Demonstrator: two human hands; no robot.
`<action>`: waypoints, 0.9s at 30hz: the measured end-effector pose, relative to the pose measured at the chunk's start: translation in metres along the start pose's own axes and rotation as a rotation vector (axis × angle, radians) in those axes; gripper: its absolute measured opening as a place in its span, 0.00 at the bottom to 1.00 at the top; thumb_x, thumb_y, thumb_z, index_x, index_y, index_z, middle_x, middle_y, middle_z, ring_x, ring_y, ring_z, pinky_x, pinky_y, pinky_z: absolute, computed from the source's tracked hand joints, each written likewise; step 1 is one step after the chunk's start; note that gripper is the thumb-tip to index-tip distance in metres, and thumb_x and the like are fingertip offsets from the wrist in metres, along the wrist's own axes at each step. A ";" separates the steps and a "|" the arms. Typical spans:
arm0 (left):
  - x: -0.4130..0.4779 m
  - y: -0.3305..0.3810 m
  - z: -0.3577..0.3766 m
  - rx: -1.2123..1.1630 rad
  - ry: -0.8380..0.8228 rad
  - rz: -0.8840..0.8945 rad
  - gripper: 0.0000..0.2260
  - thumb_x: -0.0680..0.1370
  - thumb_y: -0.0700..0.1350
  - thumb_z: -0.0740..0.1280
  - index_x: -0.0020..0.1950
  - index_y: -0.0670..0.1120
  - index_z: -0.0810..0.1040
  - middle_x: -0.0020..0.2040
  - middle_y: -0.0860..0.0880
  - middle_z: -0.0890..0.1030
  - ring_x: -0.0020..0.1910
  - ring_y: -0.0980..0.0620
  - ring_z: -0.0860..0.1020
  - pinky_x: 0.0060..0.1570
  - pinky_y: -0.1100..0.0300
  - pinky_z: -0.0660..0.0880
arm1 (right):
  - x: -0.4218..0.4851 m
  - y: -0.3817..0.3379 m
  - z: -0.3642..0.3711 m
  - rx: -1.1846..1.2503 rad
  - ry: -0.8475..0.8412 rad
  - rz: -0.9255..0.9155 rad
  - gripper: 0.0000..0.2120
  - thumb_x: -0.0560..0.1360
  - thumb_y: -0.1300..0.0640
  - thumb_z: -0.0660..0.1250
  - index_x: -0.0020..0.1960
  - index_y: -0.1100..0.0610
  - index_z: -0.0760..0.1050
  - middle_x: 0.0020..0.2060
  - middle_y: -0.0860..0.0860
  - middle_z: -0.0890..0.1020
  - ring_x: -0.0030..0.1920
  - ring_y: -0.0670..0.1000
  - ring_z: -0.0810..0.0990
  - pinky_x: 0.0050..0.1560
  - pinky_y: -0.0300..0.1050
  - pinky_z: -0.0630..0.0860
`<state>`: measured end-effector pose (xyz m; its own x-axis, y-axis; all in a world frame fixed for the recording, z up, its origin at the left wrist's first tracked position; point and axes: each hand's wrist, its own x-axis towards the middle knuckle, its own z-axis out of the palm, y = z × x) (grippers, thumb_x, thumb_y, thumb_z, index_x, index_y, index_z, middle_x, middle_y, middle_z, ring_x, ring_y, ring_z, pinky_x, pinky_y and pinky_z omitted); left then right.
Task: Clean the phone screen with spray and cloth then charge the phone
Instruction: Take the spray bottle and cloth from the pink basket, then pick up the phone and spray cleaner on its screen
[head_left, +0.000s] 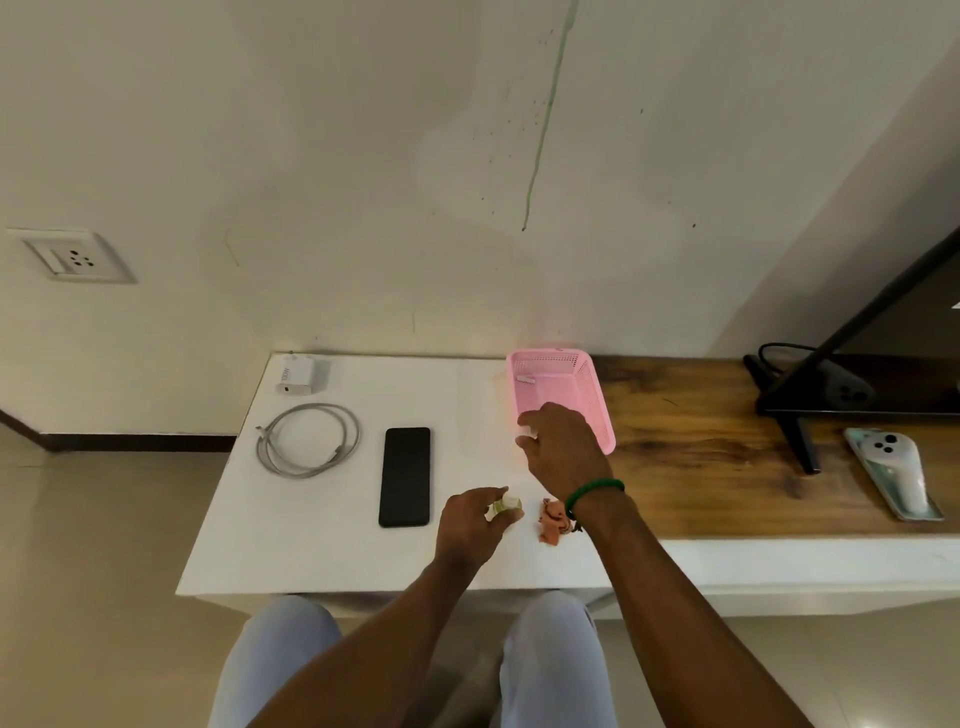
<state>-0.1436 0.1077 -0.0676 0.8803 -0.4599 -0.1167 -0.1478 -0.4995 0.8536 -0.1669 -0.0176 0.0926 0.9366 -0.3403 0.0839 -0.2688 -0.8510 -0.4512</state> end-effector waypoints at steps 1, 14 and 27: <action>0.000 0.000 0.000 -0.005 0.000 -0.004 0.19 0.74 0.58 0.70 0.59 0.50 0.82 0.57 0.53 0.83 0.55 0.54 0.80 0.56 0.64 0.75 | 0.000 0.004 -0.003 0.008 0.017 0.018 0.14 0.76 0.56 0.66 0.60 0.57 0.76 0.55 0.55 0.80 0.55 0.55 0.78 0.63 0.45 0.71; 0.000 0.001 -0.007 -0.045 -0.026 -0.011 0.20 0.69 0.55 0.76 0.59 0.51 0.82 0.54 0.54 0.84 0.51 0.57 0.80 0.52 0.65 0.75 | -0.043 0.094 0.027 0.180 0.194 0.417 0.11 0.69 0.64 0.70 0.52 0.62 0.79 0.45 0.57 0.83 0.44 0.54 0.80 0.50 0.47 0.77; -0.001 0.004 -0.010 -0.013 -0.033 -0.011 0.21 0.69 0.54 0.76 0.59 0.49 0.82 0.54 0.53 0.84 0.51 0.55 0.81 0.54 0.61 0.77 | -0.073 0.121 0.083 0.106 0.040 0.558 0.12 0.74 0.62 0.66 0.57 0.63 0.76 0.55 0.59 0.80 0.57 0.57 0.77 0.59 0.46 0.73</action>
<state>-0.1406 0.1137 -0.0594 0.8664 -0.4784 -0.1431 -0.1317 -0.4953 0.8587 -0.2490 -0.0629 -0.0420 0.6495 -0.7432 -0.1604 -0.6943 -0.4937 -0.5236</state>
